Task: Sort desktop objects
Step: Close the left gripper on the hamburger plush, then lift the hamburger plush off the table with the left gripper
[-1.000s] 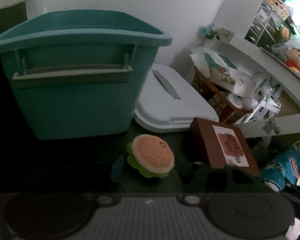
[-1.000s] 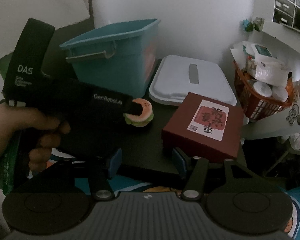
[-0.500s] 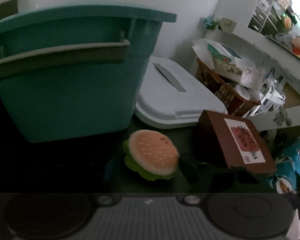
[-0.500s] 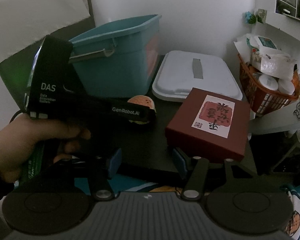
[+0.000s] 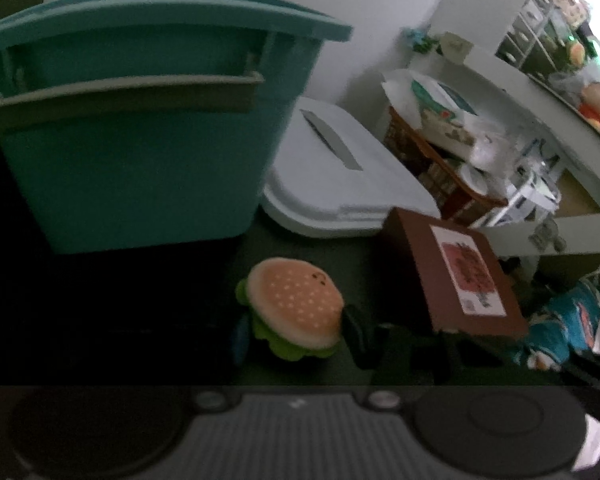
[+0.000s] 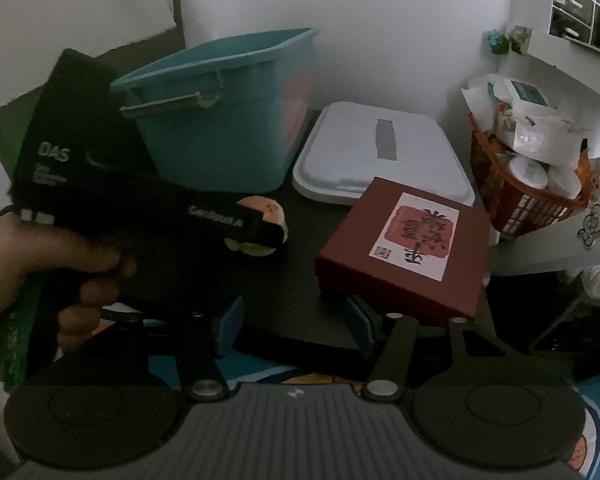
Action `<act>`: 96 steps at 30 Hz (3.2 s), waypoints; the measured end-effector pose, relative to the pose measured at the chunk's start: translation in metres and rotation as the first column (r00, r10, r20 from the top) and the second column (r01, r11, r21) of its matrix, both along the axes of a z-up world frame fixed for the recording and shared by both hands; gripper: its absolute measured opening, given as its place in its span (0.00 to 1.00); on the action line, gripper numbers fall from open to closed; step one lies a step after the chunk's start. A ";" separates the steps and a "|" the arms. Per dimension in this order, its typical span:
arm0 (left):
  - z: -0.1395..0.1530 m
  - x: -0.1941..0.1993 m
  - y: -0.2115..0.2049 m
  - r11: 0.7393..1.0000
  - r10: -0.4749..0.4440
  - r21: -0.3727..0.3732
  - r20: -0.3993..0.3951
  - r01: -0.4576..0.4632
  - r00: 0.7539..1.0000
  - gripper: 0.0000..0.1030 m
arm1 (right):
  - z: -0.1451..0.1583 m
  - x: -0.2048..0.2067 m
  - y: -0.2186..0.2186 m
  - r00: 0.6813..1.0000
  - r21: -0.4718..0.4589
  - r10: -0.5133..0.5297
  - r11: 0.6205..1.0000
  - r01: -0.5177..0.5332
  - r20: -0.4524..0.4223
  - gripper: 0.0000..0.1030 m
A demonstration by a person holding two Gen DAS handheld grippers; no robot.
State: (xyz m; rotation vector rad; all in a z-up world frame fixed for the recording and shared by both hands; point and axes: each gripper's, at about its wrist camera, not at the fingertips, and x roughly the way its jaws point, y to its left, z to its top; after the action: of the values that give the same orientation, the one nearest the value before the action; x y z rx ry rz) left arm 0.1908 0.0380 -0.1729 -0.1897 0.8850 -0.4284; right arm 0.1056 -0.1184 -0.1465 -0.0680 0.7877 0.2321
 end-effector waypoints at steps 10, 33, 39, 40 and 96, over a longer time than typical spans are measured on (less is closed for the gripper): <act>0.006 -0.019 -0.013 0.997 -0.076 0.005 -0.011 0.076 0.997 0.59 | -0.004 0.000 0.000 1.000 -0.021 -0.010 1.000 0.010 -0.011 0.59; 0.001 -0.005 -0.006 0.994 -0.066 -0.091 -0.072 0.059 0.995 0.43 | -0.015 0.012 0.002 1.000 -0.006 -0.005 1.000 0.004 -0.026 0.59; 0.001 -0.012 -0.013 0.992 -0.106 -0.078 -0.080 0.099 0.991 0.43 | -0.016 0.011 0.004 1.000 -0.013 0.005 1.000 -0.005 -0.028 0.59; 0.002 -0.013 -0.013 0.992 -0.108 -0.077 -0.079 0.102 0.991 0.43 | -0.017 0.010 0.004 1.000 -0.016 0.006 1.000 -0.007 -0.028 0.59; 0.007 -0.015 -0.011 0.973 -0.148 -0.194 -0.108 0.125 0.983 0.48 | -0.017 0.014 0.004 1.000 0.090 0.003 0.996 -0.001 -0.018 0.44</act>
State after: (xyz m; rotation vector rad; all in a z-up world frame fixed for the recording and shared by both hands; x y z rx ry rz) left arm 0.1763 0.0269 -0.1659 -0.3308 0.9811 -0.6344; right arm 0.1197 -0.1147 -0.1640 0.0181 0.7943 0.2700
